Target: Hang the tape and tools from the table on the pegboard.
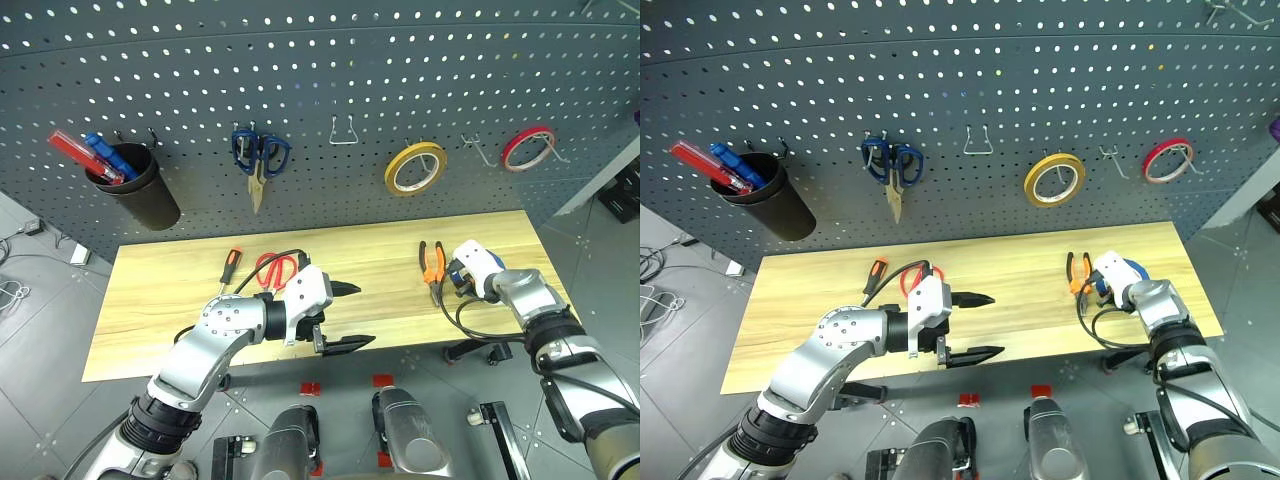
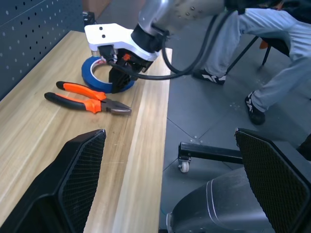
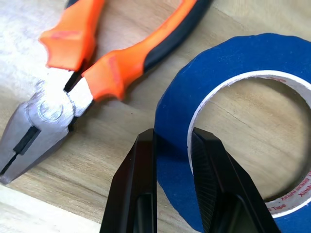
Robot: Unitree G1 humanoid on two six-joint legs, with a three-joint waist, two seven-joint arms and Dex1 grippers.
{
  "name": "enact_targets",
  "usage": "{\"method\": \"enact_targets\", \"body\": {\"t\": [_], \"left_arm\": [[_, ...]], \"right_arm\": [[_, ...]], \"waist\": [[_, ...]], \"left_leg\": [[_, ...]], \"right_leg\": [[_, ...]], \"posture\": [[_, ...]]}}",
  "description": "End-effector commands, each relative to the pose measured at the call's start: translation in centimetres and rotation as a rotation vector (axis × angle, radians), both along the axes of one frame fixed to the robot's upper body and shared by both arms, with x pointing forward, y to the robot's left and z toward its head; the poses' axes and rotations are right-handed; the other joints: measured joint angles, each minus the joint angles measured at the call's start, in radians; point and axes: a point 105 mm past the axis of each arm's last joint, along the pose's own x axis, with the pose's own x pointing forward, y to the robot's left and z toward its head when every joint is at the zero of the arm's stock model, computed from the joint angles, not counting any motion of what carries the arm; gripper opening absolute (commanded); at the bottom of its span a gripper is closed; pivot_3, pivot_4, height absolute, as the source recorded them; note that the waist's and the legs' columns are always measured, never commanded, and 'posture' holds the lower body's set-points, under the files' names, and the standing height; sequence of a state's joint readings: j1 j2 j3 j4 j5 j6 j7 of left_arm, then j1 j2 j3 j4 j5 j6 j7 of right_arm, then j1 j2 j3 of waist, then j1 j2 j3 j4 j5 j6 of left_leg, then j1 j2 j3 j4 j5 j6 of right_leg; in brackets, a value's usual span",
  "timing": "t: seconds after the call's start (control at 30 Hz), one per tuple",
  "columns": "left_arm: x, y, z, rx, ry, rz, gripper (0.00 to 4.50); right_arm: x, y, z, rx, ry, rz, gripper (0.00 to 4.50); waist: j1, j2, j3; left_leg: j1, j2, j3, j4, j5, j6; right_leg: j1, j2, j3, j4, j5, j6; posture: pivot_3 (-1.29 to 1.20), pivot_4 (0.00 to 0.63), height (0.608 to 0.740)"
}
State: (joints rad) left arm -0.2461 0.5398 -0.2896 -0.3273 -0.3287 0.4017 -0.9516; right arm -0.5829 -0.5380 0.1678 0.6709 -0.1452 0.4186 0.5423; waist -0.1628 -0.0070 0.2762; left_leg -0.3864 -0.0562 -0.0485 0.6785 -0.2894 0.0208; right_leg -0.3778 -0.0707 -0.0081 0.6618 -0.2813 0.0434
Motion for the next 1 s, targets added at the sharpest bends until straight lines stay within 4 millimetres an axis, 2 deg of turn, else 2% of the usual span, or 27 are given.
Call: {"method": "enact_targets", "body": {"t": [0.03, 0.1, 0.17, 0.3, 0.43, 0.5, 0.57, 0.7, 0.87, 0.93, 0.97, 1.0], "left_arm": [[-0.4, -0.6, 1.4, -0.038, -0.071, -0.021, 4.50], [0.0, -0.8, 2.4, -0.079, -0.107, 0.010, 4.50], [0.6, -1.0, 3.5, -0.123, -0.150, 0.045, 4.50], [1.6, -1.0, 5.3, -0.191, -0.199, 0.097, 4.50], [2.3, -0.7, 6.8, -0.235, -0.254, 0.134, 4.50], [2.6, -0.6, 7.1, -0.235, -0.258, 0.142, 4.50], [2.7, -0.6, 7.2, -0.233, -0.259, 0.144, 4.50], [3.0, -0.9, 7.5, -0.247, -0.269, 0.158, 4.50], [3.6, -0.6, 7.4, -0.232, -0.295, 0.196, 4.50], [3.7, -0.1, 7.0, -0.212, -0.300, 0.216, 4.50], [3.8, 0.2, 6.7, -0.198, -0.304, 0.226, 4.50], [4.0, 1.1, 6.3, -0.167, -0.314, 0.249, 4.50]], "right_arm": [[0.0, 0.1, 5.5, -0.037, -0.246, 0.028, 0.67], [-1.8, 2.0, 8.6, -0.076, -0.445, 0.081, 0.67], [-3.8, 4.2, 11.3, -0.119, -0.631, 0.139, 0.67], [-5.9, 7.6, 14.6, -0.121, -0.867, 0.219, 0.67], [-5.9, 9.2, 17.4, -0.090, -1.011, 0.239, 0.67], [-4.5, 9.3, 18.6, -0.060, -1.035, 0.231, 0.67], [-3.0, 9.2, 18.9, -0.033, -1.029, 0.242, 0.67], [0.2, 7.6, 18.9, 0.033, -0.981, 0.221, 0.67], [2.1, 7.6, 17.8, 0.164, -0.873, 0.229, 0.67], [2.2, 7.5, 17.5, 0.191, -0.850, 0.214, 1.42], [2.1, 7.6, 17.3, 0.208, -0.842, 0.211, 1.65], [1.7, 7.9, 16.9, 0.220, -0.823, 0.215, 2.01]], "waist": [[0.000, 0.001, 0.000], [-0.002, 0.002, 0.000], [-0.006, 0.002, 0.000], [-0.016, 0.001, 0.000], [-0.028, 0.001, 0.001], [-0.031, 0.001, 0.001], [-0.035, 0.001, 0.001], [-0.036, 0.000, 0.001], [-0.036, 0.000, 0.001], [-0.036, 0.000, 0.001], [-0.035, 0.000, 0.001], [-0.035, 0.000, 0.001]], "left_leg": [[-0.002, 0.000, 0.000, 0.000, 0.000, 0.000], [-0.011, 0.000, 0.000, 0.000, 0.003, -0.003], [-0.013, 0.001, 0.000, 0.000, 0.005, -0.006], [-0.012, 0.002, 0.001, 0.000, 0.005, -0.007], [-0.011, 0.001, 0.000, 0.001, 0.005, -0.003], [-0.011, 0.000, 0.000, 0.001, 0.006, -0.002], [-0.011, 0.000, 0.000, 0.001, 0.007, -0.001], [-0.011, 0.000, 0.000, 0.000, 0.007, -0.001], [-0.013, 0.000, 0.000, 0.000, 0.007, -0.001], [-0.013, 0.000, 0.001, 0.000, 0.007, -0.001], [-0.013, 0.000, 0.001, 0.000, 0.007, -0.001], [-0.013, 0.000, 0.001, 0.000, 0.007, -0.001]], "right_leg": [[-0.002, 0.000, 0.000, 0.001, 0.000, 0.000], [-0.011, 0.000, 0.000, 0.003, 0.000, 0.000], [-0.014, 0.001, 0.000, 0.004, 0.000, 0.000], [-0.013, 0.002, 0.001, 0.003, 0.000, 0.001], [-0.012, 0.002, 0.001, 0.003, 0.002, 0.003], [-0.012, 0.002, 0.001, 0.003, 0.003, 0.002], [-0.012, 0.002, 0.001, 0.003, 0.005, 0.002], [-0.012, 0.002, 0.000, 0.003, 0.005, 0.001], [-0.012, 0.002, 0.001, 0.001, 0.005, 0.001], [-0.012, 0.002, 0.001, 0.001, 0.005, 0.001], [-0.012, 0.002, 0.001, 0.001, 0.005, 0.001], [-0.012, 0.002, 0.001, 0.001, 0.005, 0.001]], "posture": [[-0.36, 0.271, 0.740], [-0.37, 0.275, 0.740], [-0.38, 0.276, 0.740], [-0.40, 0.279, 0.740], [-0.40, 0.277, 0.740], [-0.39, 0.274, 0.740], [-0.39, 0.272, 0.740], [-0.37, 0.268, 0.740], [-0.37, 0.268, 0.740], [-0.36, 0.269, 0.740], [-0.37, 0.272, 0.740], [-0.37, 0.273, 0.740]]}}
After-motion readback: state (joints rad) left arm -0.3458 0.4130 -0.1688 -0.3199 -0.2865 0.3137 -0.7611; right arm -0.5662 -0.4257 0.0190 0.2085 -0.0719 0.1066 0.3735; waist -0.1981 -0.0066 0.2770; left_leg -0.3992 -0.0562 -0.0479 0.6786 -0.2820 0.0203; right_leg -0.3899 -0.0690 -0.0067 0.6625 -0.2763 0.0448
